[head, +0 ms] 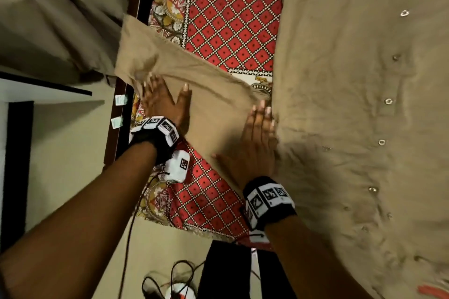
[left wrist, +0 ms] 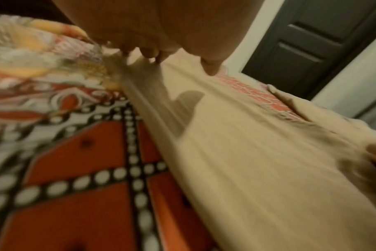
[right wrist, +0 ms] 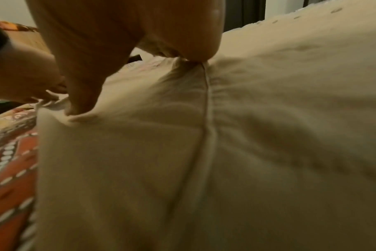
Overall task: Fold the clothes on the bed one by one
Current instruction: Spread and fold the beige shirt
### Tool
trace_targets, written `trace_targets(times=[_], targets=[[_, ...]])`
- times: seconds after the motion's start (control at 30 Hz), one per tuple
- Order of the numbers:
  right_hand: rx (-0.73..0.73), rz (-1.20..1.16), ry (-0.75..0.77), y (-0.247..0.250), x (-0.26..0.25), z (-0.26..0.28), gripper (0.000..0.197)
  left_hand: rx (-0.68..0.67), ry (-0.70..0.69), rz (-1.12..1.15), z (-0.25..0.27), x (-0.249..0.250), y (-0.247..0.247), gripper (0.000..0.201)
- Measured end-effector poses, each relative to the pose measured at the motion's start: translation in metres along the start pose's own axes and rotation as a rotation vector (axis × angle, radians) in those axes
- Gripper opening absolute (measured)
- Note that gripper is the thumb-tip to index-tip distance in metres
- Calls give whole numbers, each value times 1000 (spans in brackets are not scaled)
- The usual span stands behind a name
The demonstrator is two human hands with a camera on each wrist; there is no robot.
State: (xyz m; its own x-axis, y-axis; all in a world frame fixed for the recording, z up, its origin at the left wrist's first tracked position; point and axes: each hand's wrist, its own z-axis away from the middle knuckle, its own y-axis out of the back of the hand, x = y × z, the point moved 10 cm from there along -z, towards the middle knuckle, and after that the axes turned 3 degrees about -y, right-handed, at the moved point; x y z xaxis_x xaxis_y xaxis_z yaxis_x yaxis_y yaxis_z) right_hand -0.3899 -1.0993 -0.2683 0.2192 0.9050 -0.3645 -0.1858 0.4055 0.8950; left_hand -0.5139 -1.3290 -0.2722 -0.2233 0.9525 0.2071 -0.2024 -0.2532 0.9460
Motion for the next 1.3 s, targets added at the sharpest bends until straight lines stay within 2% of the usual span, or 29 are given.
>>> trace_targets(times=[0.03,0.1,0.17,0.2,0.27,0.33,0.4,0.5,0.57,0.67,0.73,0.77,0.8,0.83,0.93,0.97,1.03,1.1,1.17,1.2,1.3], targets=[[28,-12,45,6,-8,-1,127,16,-76,-23,-4,12,7,81],[1,-26,133,7,-27,-9,114,12,-334,-49,-8,49,15,69],[-53,9,188,2,-46,-29,114,-111,-612,-139,-2,85,-1,63],[-77,19,191,-3,-55,-43,116,-182,-699,-193,1,93,-13,61],[-149,23,173,-13,-63,-70,124,-272,-712,-261,-5,84,-28,61],[-215,33,165,-26,-65,-87,133,-271,-652,-308,-21,62,-28,70],[-202,64,171,-25,-63,-92,141,-239,-605,-386,-40,46,-21,81],[-188,68,137,-22,-59,-91,147,-187,-461,-492,-81,26,11,94],[-203,76,112,-23,-59,-93,151,-183,-386,-498,-112,6,32,95],[-235,76,75,-27,-59,-94,151,-252,-437,-322,-131,-2,52,87],[-246,72,78,-28,-61,-92,147,-243,-443,-78,-134,-6,59,81],[-248,72,84,-28,-62,-91,146,-213,-400,71,-142,-18,58,82],[-245,68,91,-28,-64,-91,145,-211,-304,219,-148,-37,55,83],[-247,61,88,-28,-64,-91,145,-253,-145,380,-151,-59,47,84],[-264,62,46,-30,-61,-92,149,-537,450,975,-114,-100,7,71],[-264,62,38,-30,-62,-93,150,-632,558,1073,-101,-100,2,73],[-266,58,34,-31,-62,-93,149,-774,642,1112,-90,-100,-4,98],[-277,62,38,-32,-62,-92,145,-856,671,1057,-89,-107,-6,110],[-288,83,42,-33,-63,-92,144,-877,672,1069,-96,-114,-5,101],[-290,93,42,-33,-63,-93,143,-859,651,1113,-103,-114,-2,89],[-296,107,43,-33,-62,-92,144,-686,634,1283,-130,-113,17,44]])
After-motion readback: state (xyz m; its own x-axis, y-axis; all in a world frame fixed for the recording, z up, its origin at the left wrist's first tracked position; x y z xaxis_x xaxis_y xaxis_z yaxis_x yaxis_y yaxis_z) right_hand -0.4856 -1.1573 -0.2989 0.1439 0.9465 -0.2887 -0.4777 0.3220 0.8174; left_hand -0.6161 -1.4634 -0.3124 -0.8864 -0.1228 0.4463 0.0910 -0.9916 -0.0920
